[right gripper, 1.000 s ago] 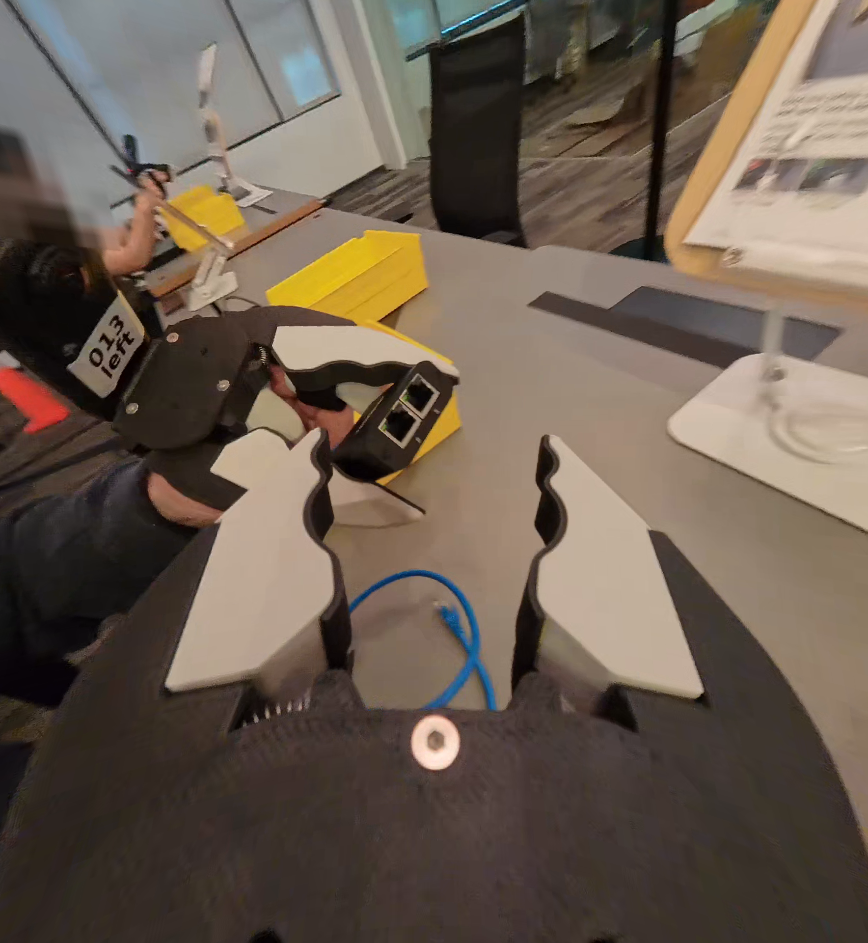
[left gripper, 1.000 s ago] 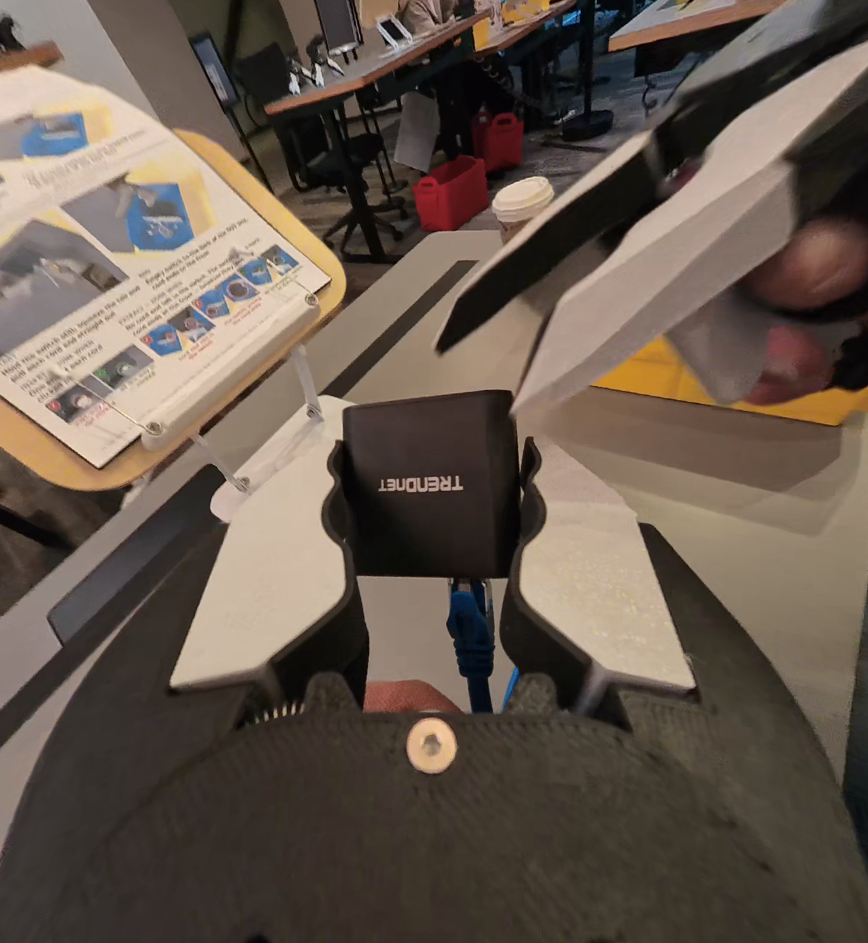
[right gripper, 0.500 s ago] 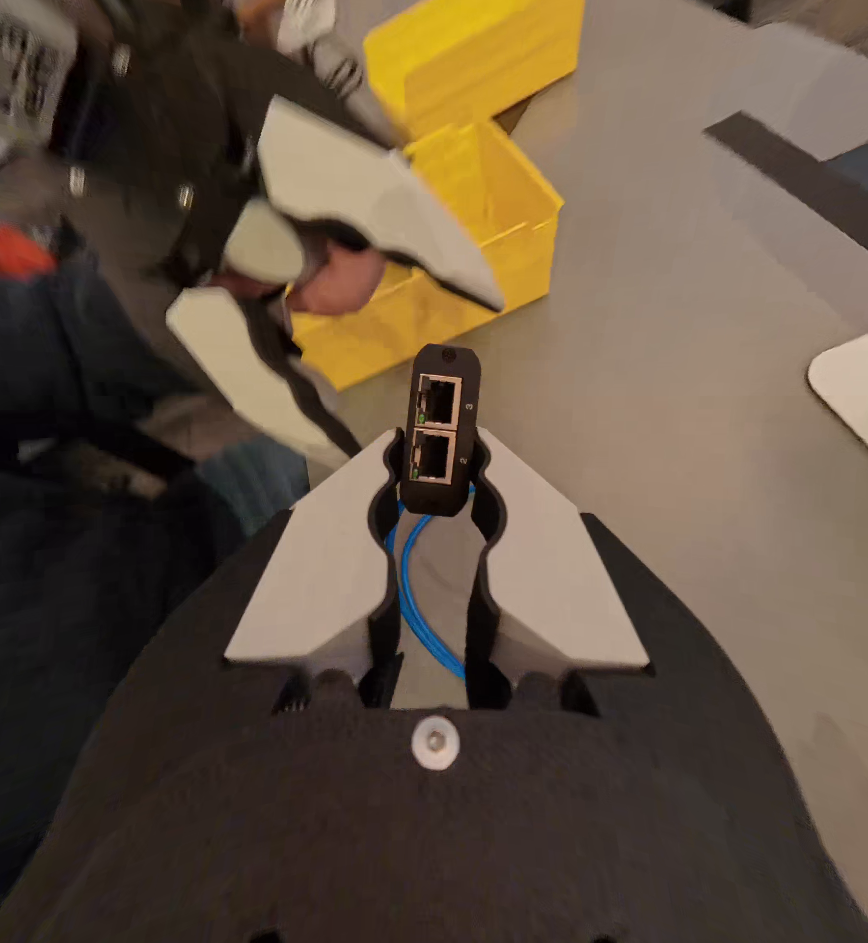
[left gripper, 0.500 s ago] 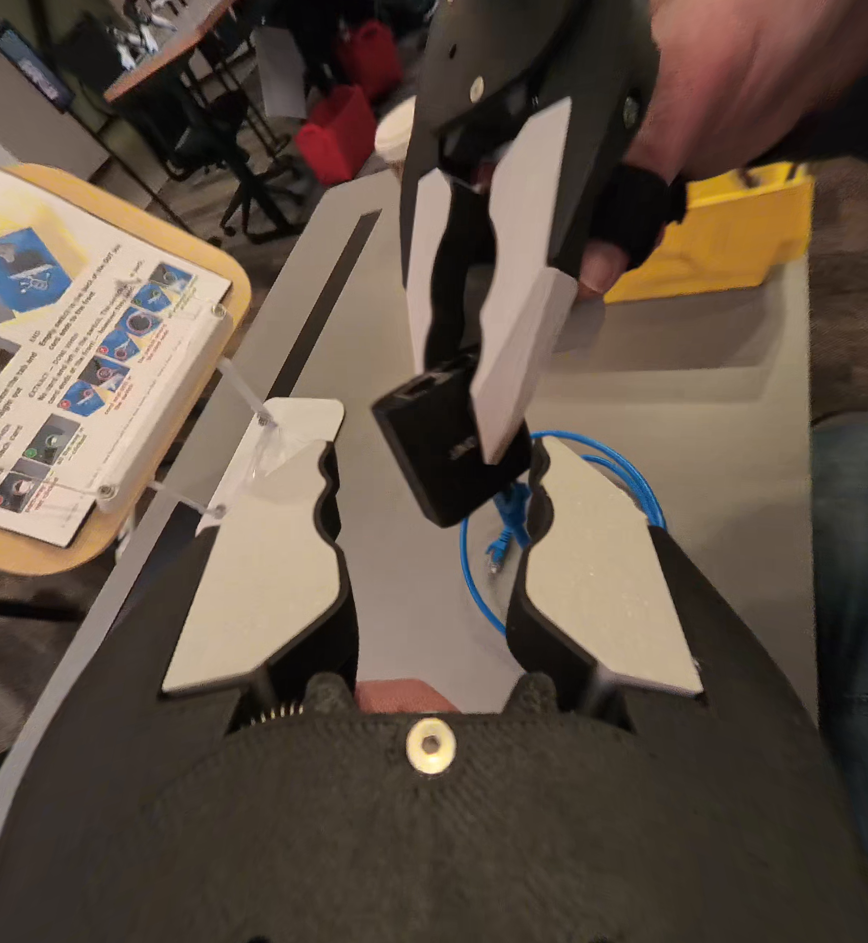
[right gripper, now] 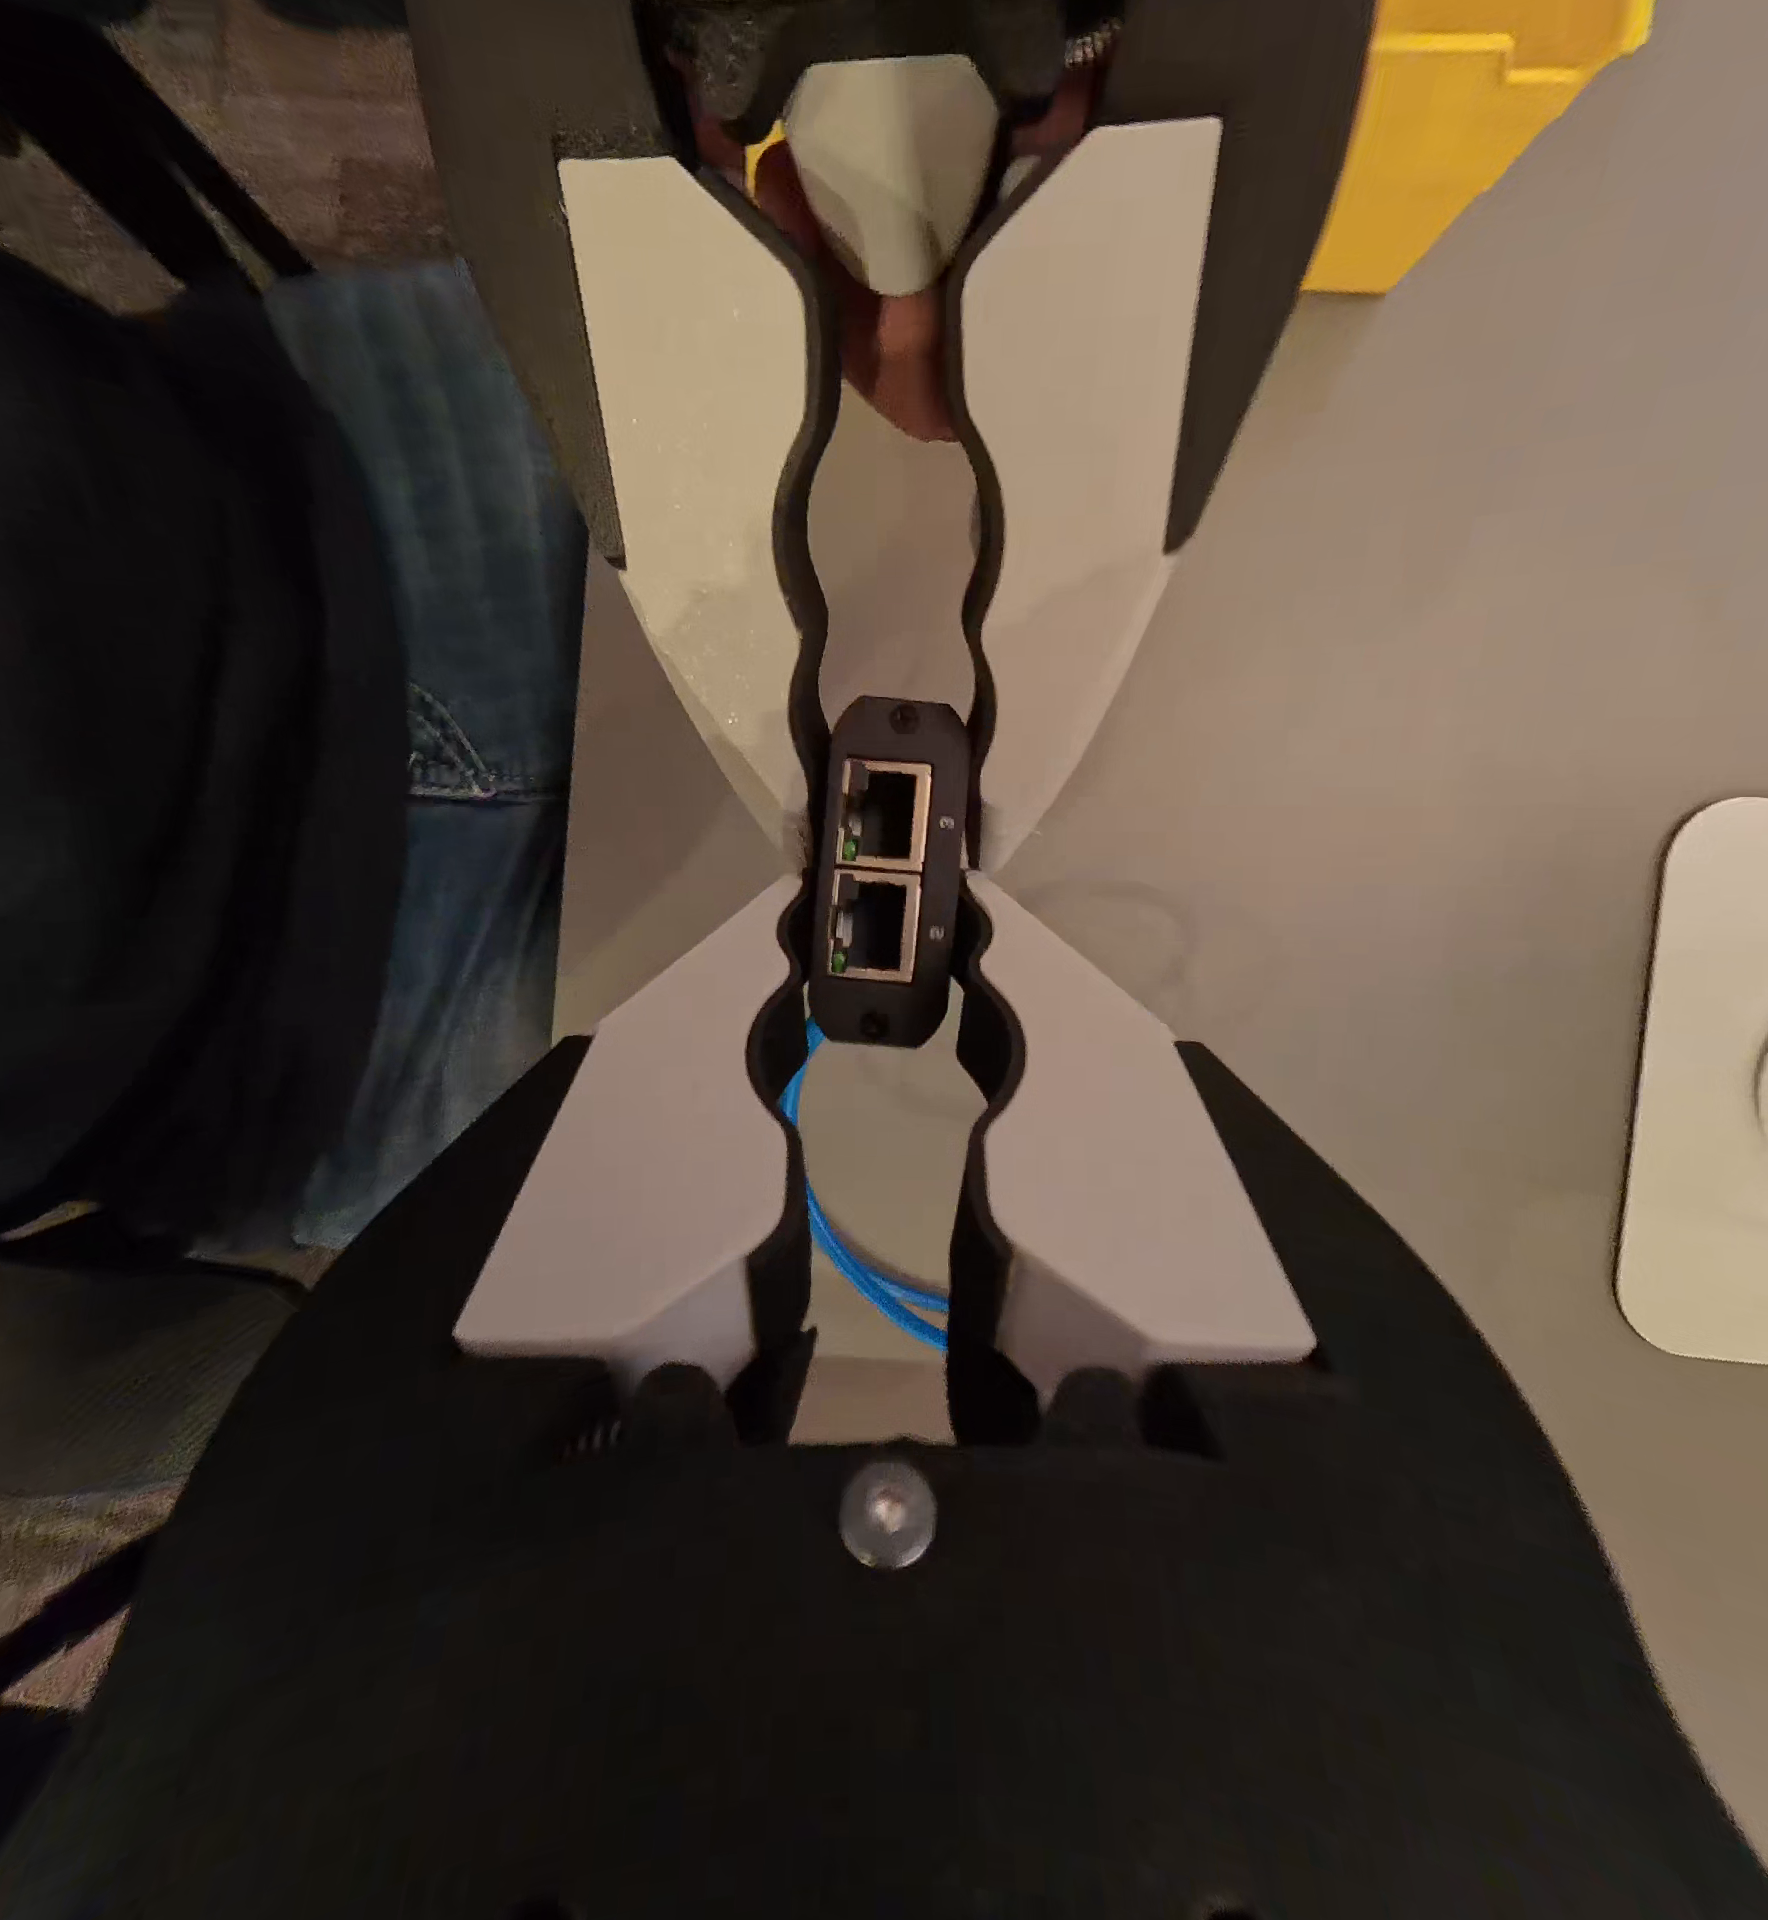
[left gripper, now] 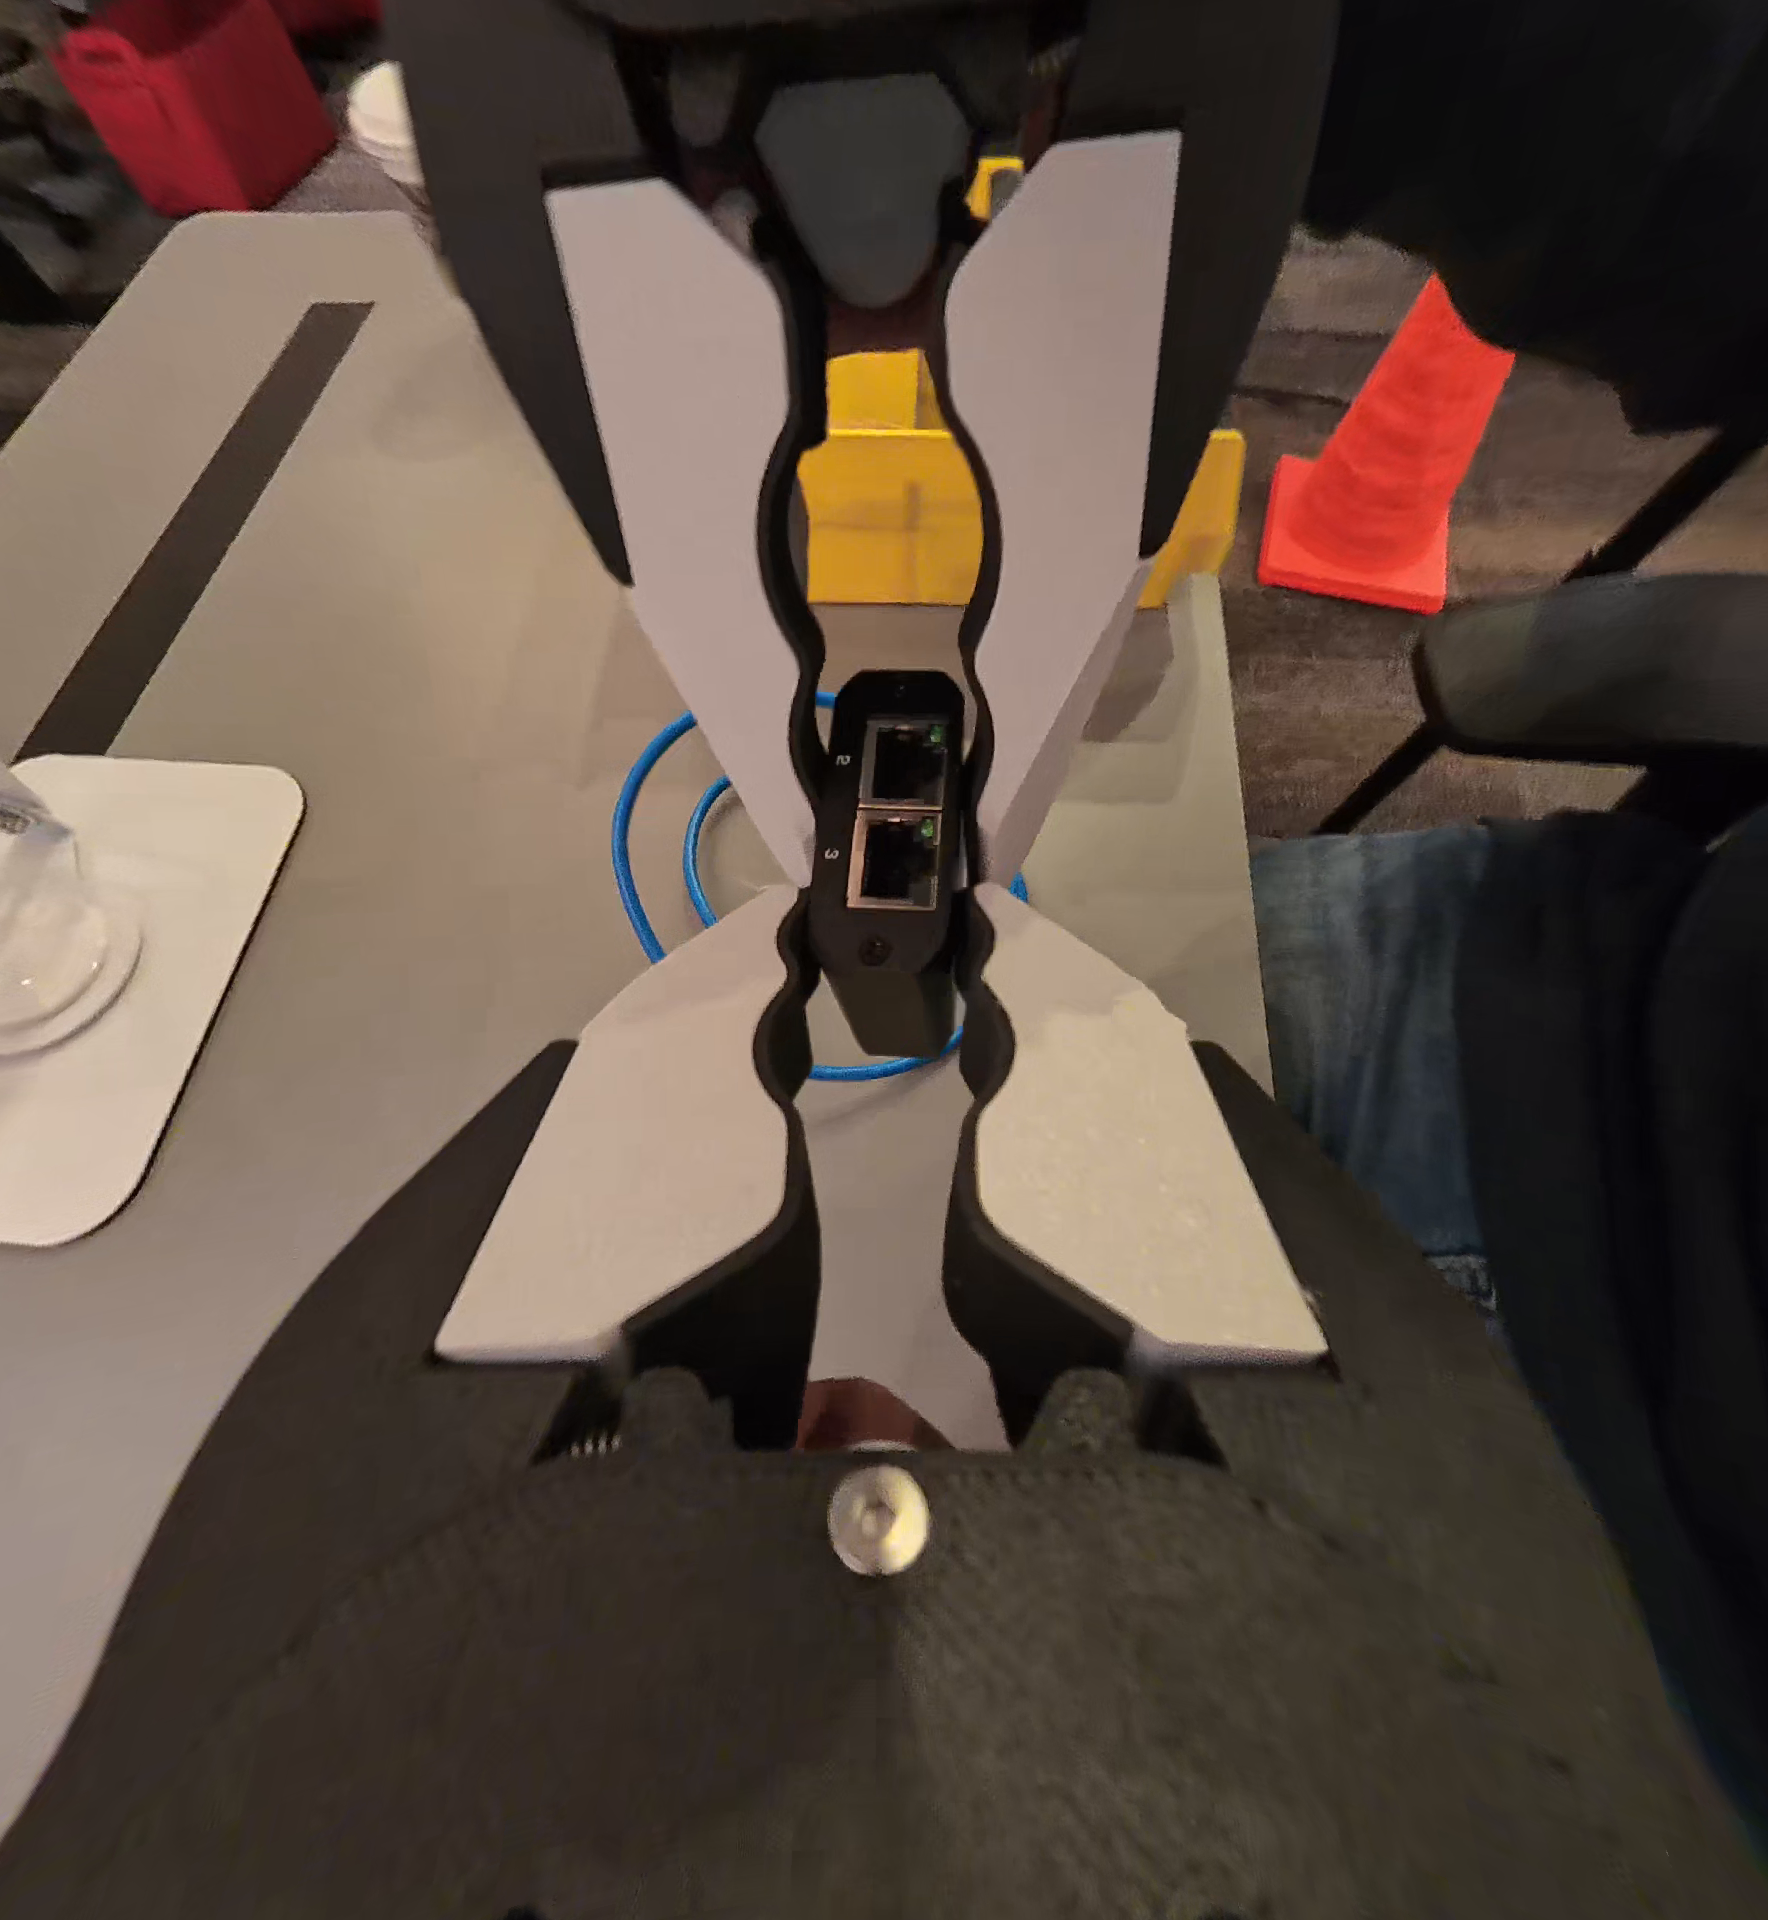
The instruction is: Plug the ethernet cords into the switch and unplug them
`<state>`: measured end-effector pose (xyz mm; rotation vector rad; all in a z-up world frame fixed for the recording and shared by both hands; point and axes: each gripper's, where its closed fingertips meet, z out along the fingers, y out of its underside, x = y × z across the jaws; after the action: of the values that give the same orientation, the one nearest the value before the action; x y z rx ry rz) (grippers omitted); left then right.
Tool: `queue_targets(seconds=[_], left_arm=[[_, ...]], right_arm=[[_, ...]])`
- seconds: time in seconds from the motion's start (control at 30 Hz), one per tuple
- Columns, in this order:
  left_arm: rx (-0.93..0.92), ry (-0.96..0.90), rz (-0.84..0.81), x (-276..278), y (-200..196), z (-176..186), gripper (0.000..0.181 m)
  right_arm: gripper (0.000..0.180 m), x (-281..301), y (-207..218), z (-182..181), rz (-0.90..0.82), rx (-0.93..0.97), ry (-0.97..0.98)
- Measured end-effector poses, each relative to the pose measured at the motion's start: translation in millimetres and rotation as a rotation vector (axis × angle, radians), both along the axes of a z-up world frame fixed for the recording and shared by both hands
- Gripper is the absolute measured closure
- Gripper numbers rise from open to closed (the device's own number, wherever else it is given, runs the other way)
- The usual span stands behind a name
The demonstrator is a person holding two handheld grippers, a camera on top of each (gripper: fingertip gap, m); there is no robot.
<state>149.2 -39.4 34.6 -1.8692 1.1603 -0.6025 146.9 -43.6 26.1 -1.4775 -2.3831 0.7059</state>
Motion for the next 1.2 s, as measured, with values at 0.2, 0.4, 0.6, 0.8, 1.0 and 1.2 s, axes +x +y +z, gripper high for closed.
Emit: queue_targets(seconds=[0.2, 0.4, 0.6, 0.8, 1.0, 1.2], left_arm=[[-0.016, -0.187, 0.189, -22, 13, 15, 0.157], [-0.035, -0.557, 0.375, -32, 24, 46, 0.157], [-0.065, -0.722, 0.431, -32, 25, 52, 0.157], [0.130, -0.489, 0.274, -29, 12, 51, 0.128], [0.293, -0.159, 0.077, -14, -11, 39, 0.092], [0.304, -0.058, -0.041, 10, -28, 18, 0.108]], right_arm=[[0.143, -10, 28, 25, -0.231, -0.016, 0.249], [0.106, -14, 31, 5, -0.454, 0.048, 0.393], [0.168, -25, 35, 3, -0.539, 0.109, 0.530], [0.168, -8, 18, 1, -0.344, -0.012, 0.359], [0.168, 14, -12, -1, -0.020, -0.084, 0.161], [0.168, 19, -27, -11, 0.134, -0.061, -0.014]])
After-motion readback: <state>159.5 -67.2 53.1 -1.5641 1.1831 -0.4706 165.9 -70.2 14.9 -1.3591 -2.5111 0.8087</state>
